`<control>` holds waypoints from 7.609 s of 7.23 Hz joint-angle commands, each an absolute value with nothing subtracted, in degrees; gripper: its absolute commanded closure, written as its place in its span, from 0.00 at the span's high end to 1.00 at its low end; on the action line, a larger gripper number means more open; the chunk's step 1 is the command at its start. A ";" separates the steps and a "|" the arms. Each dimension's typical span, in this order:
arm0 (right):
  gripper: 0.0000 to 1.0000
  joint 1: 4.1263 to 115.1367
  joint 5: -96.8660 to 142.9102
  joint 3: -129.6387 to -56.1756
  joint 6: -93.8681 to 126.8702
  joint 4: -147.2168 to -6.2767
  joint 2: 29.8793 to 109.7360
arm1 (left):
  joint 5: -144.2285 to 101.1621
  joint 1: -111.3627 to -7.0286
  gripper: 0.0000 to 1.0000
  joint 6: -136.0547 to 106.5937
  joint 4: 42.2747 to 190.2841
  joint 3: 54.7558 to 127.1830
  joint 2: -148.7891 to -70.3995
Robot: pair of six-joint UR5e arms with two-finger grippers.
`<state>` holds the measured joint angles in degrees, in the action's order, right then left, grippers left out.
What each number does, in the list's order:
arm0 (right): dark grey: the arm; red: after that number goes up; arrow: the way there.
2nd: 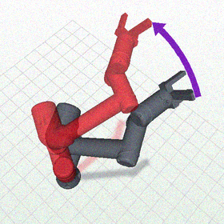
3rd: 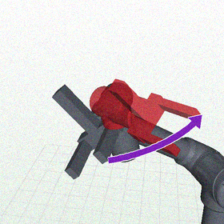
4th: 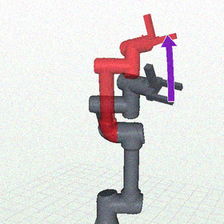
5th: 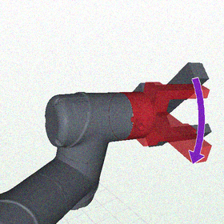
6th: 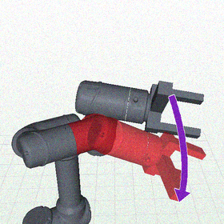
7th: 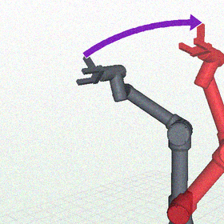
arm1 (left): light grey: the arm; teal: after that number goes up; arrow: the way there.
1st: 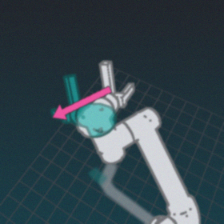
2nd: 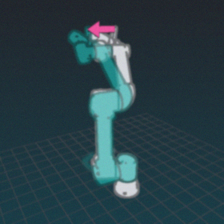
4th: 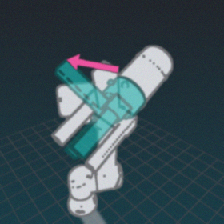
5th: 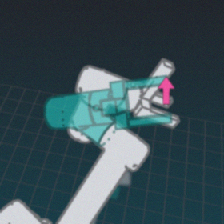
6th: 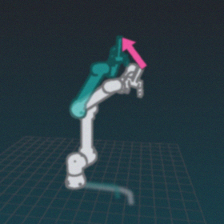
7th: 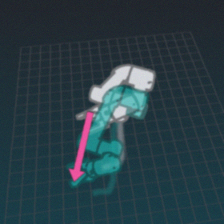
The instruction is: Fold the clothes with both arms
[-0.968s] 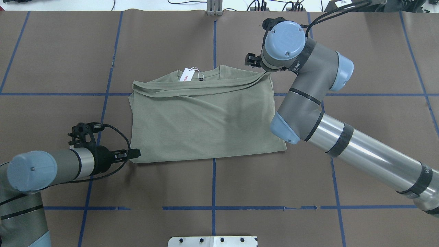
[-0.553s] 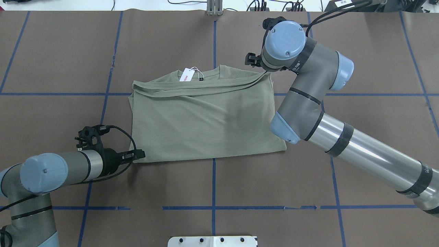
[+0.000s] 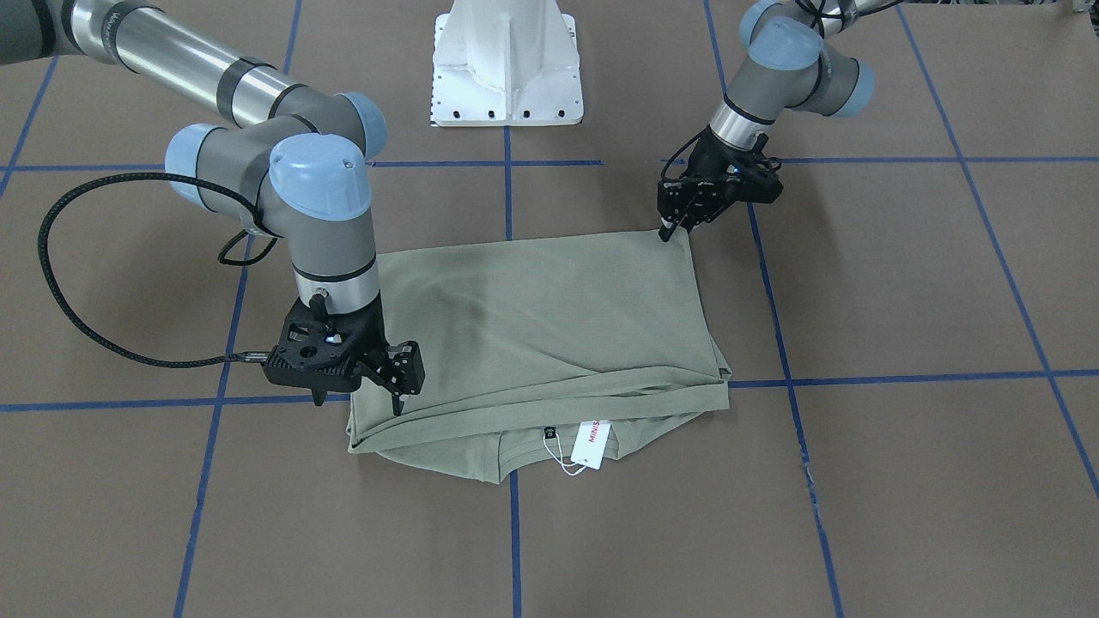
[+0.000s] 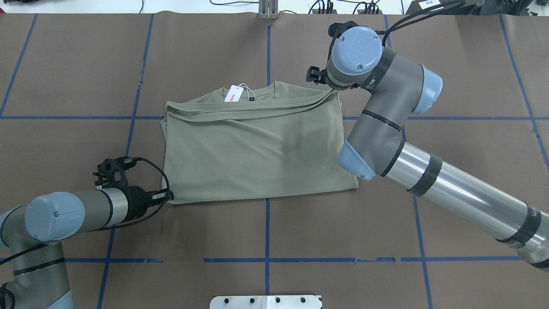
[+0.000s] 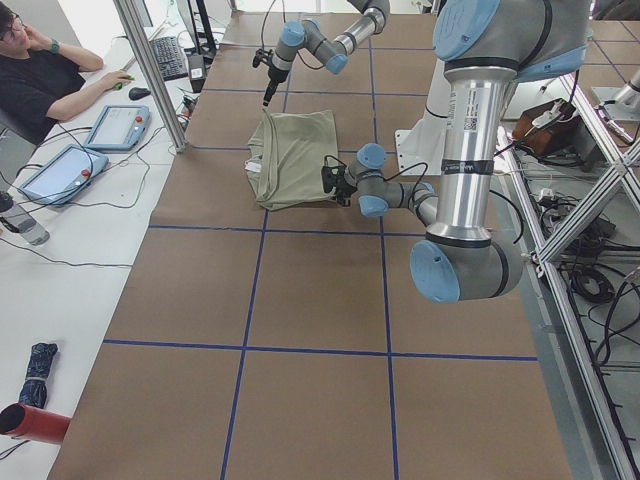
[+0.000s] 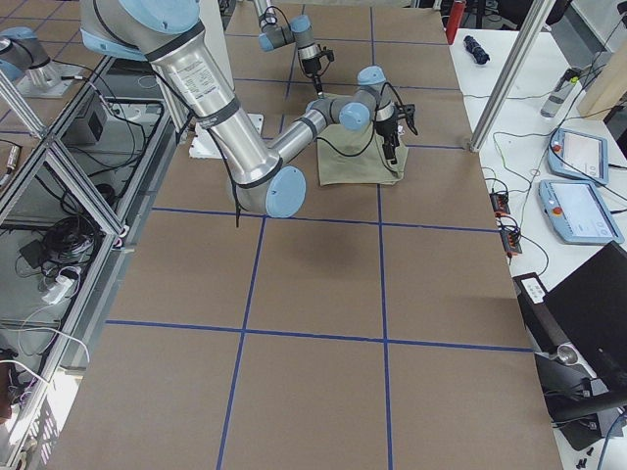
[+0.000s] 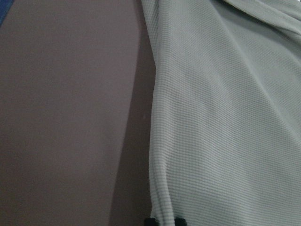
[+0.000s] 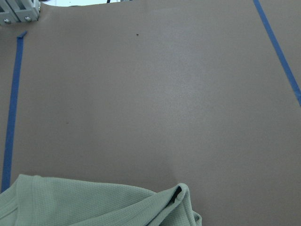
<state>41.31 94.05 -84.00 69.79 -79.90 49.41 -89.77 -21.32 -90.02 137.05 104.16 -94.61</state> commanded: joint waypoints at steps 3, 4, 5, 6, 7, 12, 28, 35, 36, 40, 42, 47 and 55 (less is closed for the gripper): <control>1.00 41.31 94.04 -83.94 69.87 -79.89 49.57 | -90.35 -27.46 0.00 -77.22 136.59 106.97 -90.26; 1.00 41.31 94.04 -84.02 69.96 -79.89 49.57 | -90.53 -33.08 0.00 -71.34 136.41 104.53 -90.87; 1.00 41.31 94.04 -83.94 70.05 -79.89 49.57 | -90.61 -38.88 0.00 -65.97 136.23 100.24 -93.05; 1.00 41.31 94.04 -83.94 70.14 -79.89 49.57 | -90.62 -44.07 0.00 -60.61 136.14 93.32 -99.60; 1.00 41.22 94.04 -84.02 70.48 -79.89 49.57 | -90.62 -47.78 0.00 -57.86 136.23 83.77 -107.85; 1.00 40.61 93.96 -85.08 70.75 -79.89 49.48 | -89.04 -53.35 0.00 -46.53 137.20 51.59 -131.75; 0.54 29.97 87.28 -61.26 84.64 -66.36 34.63 | -102.22 -54.32 1.00 -44.30 140.01 69.87 -120.50; 0.00 30.32 88.41 -67.02 82.53 -74.03 34.54 | -102.22 -54.23 1.00 -44.47 141.06 69.96 -120.32; 0.00 30.32 89.64 -73.15 82.53 -79.49 36.54 | -102.30 -54.23 1.00 -44.47 141.41 70.05 -120.06; 0.00 19.98 81.68 -101.20 83.67 -83.58 59.63 | -102.30 -53.88 1.00 -44.39 141.42 70.22 -120.06; 0.00 16.27 78.59 -106.86 87.18 -83.93 64.68 | -102.39 -53.79 1.00 -44.38 141.42 70.22 -120.15; 1.00 18.18 81.71 -106.70 81.78 -84.81 64.96 | -102.39 -53.79 1.00 -44.30 141.42 70.75 -120.06; 0.70 19.17 92.37 -94.74 66.80 -97.54 49.47 | -102.39 -53.79 1.00 -44.38 141.42 70.75 -120.06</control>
<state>19.86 92.00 -94.05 67.46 -95.34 49.03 -102.39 -53.79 -44.37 141.42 70.83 -120.06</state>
